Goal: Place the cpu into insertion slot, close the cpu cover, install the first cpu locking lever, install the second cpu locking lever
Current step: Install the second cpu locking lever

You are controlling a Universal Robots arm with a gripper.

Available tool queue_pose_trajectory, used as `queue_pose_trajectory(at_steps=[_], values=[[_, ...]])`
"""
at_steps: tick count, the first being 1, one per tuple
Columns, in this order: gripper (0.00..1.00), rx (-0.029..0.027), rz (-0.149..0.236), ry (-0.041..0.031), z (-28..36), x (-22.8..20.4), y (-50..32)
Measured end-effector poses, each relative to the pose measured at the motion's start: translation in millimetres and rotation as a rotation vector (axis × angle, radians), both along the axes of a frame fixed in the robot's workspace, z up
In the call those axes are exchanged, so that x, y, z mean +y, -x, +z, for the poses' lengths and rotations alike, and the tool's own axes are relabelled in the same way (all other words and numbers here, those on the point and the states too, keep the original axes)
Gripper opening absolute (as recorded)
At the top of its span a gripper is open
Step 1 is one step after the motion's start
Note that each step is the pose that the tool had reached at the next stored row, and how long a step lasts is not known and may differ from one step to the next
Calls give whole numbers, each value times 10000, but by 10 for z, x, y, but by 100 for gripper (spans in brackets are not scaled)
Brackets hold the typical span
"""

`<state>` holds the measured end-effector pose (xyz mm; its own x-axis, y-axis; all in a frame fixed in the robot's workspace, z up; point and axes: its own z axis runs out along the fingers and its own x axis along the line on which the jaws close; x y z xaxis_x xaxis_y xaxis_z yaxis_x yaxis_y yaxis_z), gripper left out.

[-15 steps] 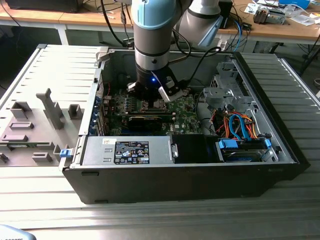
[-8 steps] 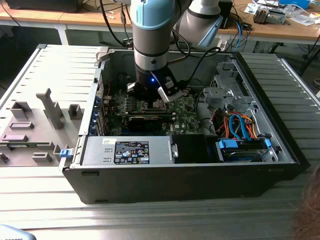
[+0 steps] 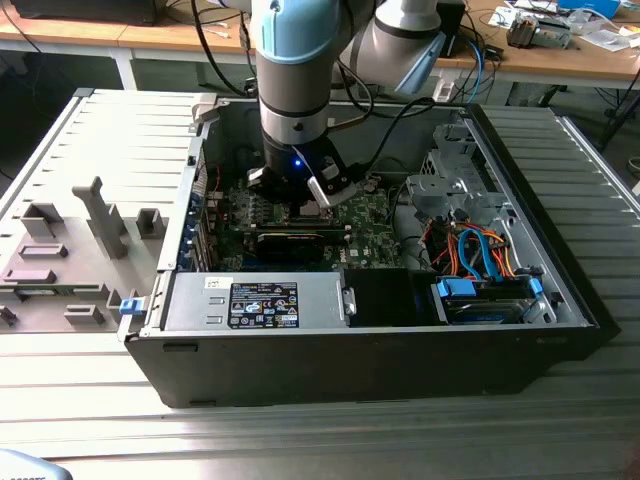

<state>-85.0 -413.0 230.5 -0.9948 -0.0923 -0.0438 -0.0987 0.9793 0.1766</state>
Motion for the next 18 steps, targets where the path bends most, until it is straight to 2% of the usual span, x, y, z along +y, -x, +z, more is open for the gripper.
queue_pose_trajectory(at_steps=[6, 11, 13, 18], values=[[11, -2, 0, -3, -38, 1, 68], [11, -1, -1, -2, -107, 1, 149], [11, -1, 1, -1, -120, 4, 156], [11, 0, 11, -1, -169, 43, 187]])
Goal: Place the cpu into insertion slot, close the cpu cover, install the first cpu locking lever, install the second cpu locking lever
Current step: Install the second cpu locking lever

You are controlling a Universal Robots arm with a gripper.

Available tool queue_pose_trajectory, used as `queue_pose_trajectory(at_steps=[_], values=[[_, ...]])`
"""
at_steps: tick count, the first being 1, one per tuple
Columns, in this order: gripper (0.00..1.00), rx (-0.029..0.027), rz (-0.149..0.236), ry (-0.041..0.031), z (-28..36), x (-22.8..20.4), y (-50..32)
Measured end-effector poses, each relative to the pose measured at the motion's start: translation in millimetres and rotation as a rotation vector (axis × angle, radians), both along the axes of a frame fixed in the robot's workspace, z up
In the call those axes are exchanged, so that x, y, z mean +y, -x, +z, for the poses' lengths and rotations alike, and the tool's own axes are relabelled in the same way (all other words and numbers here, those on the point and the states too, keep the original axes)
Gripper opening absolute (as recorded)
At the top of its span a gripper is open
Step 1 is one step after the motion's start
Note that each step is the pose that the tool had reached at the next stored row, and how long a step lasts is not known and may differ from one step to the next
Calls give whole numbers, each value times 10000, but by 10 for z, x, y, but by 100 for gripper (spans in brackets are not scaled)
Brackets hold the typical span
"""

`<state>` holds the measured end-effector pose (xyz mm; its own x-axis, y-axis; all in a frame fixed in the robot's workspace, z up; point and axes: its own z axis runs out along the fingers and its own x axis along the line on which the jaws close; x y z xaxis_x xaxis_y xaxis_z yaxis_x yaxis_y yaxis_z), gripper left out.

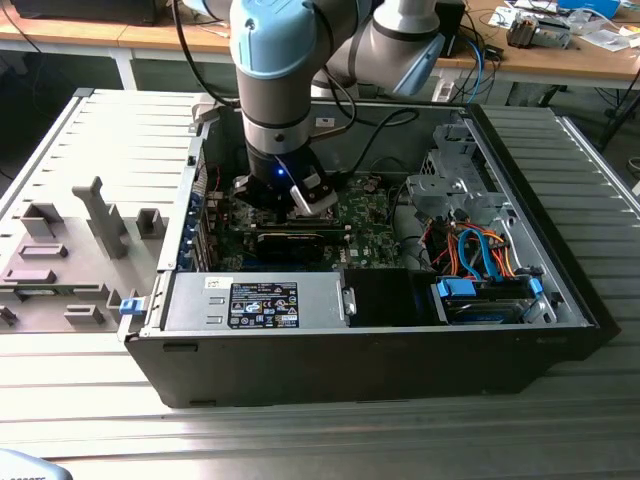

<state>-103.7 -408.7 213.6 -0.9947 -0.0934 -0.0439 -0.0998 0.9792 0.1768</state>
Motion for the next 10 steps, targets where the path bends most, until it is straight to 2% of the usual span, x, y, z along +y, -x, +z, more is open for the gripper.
queue_pose_trajectory(at_steps=[5, 10], values=[[11, -2, 5, -4, -65, 80, 26], [11, 3, 10, 3, -97, 84, 36]])
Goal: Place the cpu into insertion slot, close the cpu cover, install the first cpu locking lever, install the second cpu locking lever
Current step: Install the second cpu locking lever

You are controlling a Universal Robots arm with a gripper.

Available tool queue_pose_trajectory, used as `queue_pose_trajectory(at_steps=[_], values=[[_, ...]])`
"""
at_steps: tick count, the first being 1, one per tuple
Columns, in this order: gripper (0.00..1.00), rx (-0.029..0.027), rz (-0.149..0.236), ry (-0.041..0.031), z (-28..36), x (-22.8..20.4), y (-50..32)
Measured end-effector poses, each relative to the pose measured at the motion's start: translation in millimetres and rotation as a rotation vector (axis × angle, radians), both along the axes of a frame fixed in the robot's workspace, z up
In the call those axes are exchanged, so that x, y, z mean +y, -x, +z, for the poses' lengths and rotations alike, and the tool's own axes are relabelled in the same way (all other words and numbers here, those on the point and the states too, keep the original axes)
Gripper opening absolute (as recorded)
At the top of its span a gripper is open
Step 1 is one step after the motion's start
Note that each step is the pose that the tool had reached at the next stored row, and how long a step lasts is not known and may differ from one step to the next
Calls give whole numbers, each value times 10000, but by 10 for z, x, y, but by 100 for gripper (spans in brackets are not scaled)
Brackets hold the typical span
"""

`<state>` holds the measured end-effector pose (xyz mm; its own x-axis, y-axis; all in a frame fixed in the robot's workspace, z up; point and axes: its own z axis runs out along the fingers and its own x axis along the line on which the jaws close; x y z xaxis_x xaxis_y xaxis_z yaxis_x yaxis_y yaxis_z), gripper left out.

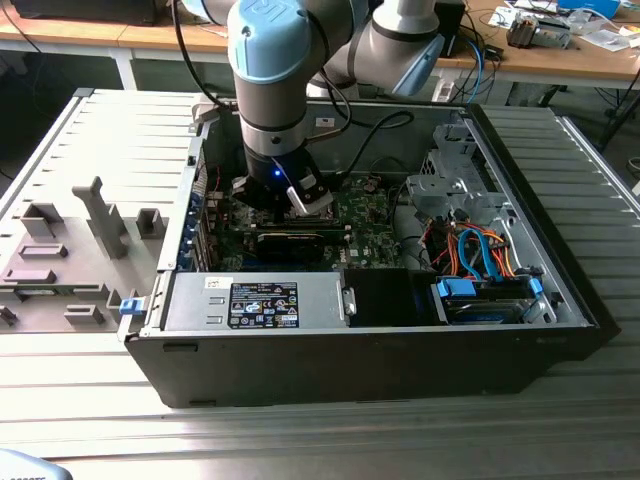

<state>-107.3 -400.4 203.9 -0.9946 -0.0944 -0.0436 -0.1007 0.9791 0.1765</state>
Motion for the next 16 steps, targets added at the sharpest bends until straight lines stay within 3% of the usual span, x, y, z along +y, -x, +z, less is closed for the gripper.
queue_pose_trajectory(at_steps=[4, 10, 16], values=[[11, -1, 20, -11, -15, -3, 1], [11, -17, 93, -97, -37, -2, -2], [11, -6, 126, -75, -20, -2, -1]])
